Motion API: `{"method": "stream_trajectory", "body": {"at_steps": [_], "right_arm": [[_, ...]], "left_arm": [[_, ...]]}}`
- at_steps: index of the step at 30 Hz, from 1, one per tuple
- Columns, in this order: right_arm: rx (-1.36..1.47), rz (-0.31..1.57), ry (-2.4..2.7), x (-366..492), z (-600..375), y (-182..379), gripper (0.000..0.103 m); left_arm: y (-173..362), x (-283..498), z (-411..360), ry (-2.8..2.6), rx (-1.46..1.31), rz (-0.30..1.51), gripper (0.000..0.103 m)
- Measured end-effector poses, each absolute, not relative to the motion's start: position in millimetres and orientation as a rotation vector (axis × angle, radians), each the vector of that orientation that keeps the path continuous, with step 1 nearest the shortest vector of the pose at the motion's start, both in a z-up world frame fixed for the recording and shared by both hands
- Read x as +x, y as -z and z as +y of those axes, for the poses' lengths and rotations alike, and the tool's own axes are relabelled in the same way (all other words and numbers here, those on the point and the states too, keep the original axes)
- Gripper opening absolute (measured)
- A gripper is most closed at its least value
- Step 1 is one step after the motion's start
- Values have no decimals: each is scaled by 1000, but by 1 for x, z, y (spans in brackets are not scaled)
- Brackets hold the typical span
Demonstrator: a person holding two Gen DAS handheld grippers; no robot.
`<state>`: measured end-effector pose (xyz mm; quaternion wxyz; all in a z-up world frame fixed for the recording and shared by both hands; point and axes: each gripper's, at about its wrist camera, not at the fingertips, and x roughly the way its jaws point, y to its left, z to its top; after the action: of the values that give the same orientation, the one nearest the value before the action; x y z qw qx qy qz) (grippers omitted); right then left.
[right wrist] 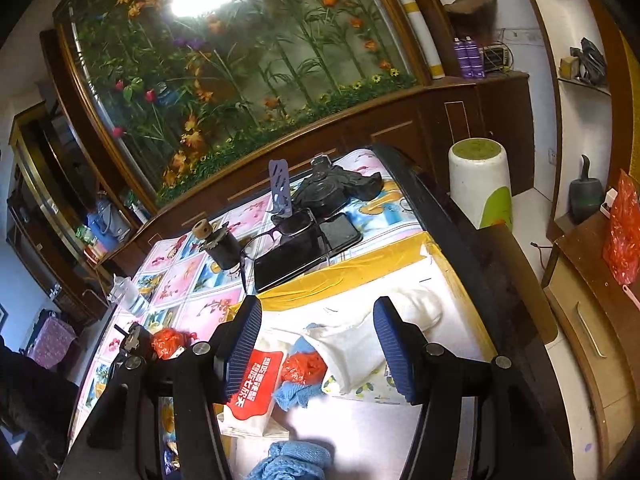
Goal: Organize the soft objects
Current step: 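Grasp the black bag with left gripper while right grasps another white cloth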
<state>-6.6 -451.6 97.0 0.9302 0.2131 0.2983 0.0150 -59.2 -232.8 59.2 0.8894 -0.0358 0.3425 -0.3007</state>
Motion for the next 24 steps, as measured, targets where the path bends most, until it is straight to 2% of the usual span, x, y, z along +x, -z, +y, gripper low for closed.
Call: {"method": "stream_trajectory", "body": {"at_steps": [8, 10, 12, 20, 21, 23, 24], "right_arm": [[403, 614, -50, -5, -439, -96, 62], [404, 608, -56, -5, -438, -97, 63], [401, 606, -64, -6, -436, -97, 64], [377, 608, -86, -5, -427, -96, 65], [376, 608, -88, -5, -426, -96, 65], [377, 606, -99, -5, -425, -96, 65], [376, 603, -106, -6, -424, -96, 65]], "left_arm": [[-72, -63, -123, 407, -161, 644, 60], [-79, -56, -96, 325, -166, 626, 64], [-81, -42, -76, 266, -188, 647, 71], [-48, 30, -57, 176, -187, 823, 72], [-43, 37, -57, 177, -191, 843, 69], [-35, 47, -57, 188, -207, 861, 38], [-32, 50, -56, 191, -216, 873, 36]]}}
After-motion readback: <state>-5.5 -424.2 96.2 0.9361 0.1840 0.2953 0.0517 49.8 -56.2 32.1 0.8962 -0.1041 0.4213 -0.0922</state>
